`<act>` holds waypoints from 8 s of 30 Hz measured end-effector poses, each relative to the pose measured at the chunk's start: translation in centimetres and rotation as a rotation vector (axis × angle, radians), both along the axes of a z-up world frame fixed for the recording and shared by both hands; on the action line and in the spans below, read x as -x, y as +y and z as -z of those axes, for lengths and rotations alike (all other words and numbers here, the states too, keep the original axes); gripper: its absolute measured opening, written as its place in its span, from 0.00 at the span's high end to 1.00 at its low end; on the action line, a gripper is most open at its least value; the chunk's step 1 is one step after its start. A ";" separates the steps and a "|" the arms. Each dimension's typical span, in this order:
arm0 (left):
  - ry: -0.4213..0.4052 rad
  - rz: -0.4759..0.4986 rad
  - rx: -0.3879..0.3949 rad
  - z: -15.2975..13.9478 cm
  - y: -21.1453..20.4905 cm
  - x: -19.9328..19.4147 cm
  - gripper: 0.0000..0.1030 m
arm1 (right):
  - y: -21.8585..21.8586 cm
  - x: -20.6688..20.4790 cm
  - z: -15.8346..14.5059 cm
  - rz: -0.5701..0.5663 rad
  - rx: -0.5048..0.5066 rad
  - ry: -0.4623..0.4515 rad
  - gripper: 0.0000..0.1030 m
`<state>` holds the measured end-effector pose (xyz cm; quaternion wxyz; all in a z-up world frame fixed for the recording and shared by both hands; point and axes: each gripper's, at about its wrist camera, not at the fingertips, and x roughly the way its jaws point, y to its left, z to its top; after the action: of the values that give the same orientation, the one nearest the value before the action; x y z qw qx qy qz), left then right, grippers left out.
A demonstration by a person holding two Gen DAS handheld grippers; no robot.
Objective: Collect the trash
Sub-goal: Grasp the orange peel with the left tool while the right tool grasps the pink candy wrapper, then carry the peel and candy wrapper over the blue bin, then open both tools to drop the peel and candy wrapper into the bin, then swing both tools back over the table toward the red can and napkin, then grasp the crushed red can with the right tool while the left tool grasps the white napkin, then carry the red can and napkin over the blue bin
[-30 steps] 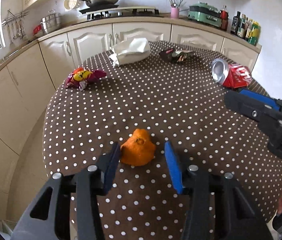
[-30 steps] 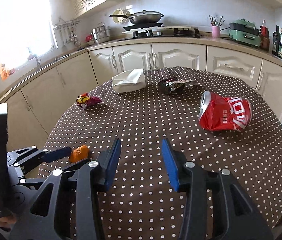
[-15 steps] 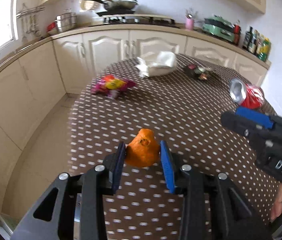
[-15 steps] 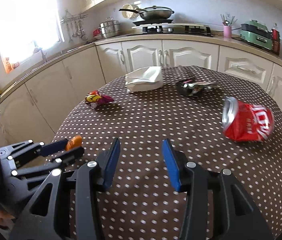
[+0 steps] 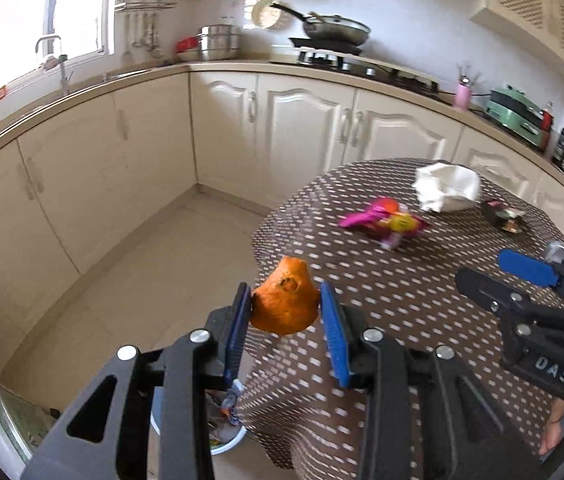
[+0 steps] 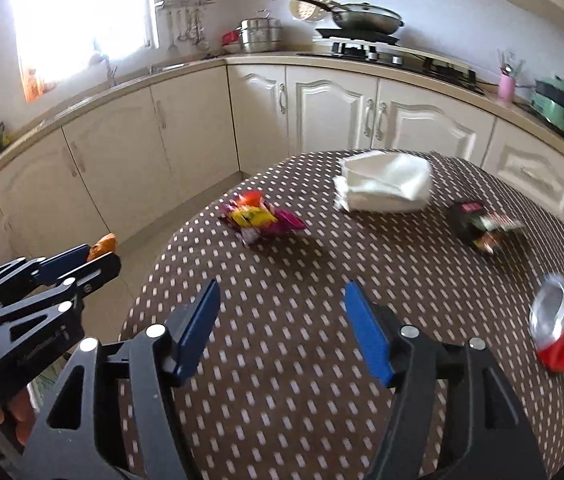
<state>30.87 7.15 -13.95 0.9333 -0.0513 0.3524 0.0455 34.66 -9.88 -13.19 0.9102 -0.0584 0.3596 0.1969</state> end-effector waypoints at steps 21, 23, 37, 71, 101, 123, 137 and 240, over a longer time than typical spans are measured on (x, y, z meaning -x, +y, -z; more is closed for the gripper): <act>-0.019 -0.072 0.010 0.6 5.7 -1.0 0.66 | 5.9 -5.2 1.9 -0.056 0.134 0.000 0.56; -0.022 -0.078 0.009 0.5 6.0 -0.3 0.66 | 6.6 -3.9 1.4 -0.080 0.116 -0.013 0.56; 0.045 -0.249 -0.012 3.4 12.9 7.2 0.66 | 17.1 4.5 3.1 -0.289 -0.015 0.055 0.56; 0.245 -0.338 0.067 12.2 19.7 6.3 0.45 | 23.2 3.5 11.4 -0.311 0.092 0.188 0.55; 0.131 -0.324 0.007 5.0 17.7 9.5 0.45 | 19.9 4.3 4.7 -0.294 -0.008 0.068 0.46; -0.003 0.111 -0.011 -4.0 -6.4 5.2 0.43 | -7.7 6.5 -4.4 0.082 -0.081 -0.136 0.36; 0.045 0.377 -0.051 -2.7 -21.8 -0.3 0.43 | -26.9 4.7 -2.2 0.470 -0.059 -0.106 0.33; 0.153 -0.257 0.167 10.4 21.6 7.6 0.95 | 20.6 5.1 7.5 -0.252 0.036 0.093 0.75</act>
<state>23.31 28.70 -24.32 0.8828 -0.1695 0.4155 0.1389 29.53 10.68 -20.73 0.8594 -0.1105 0.3946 0.3058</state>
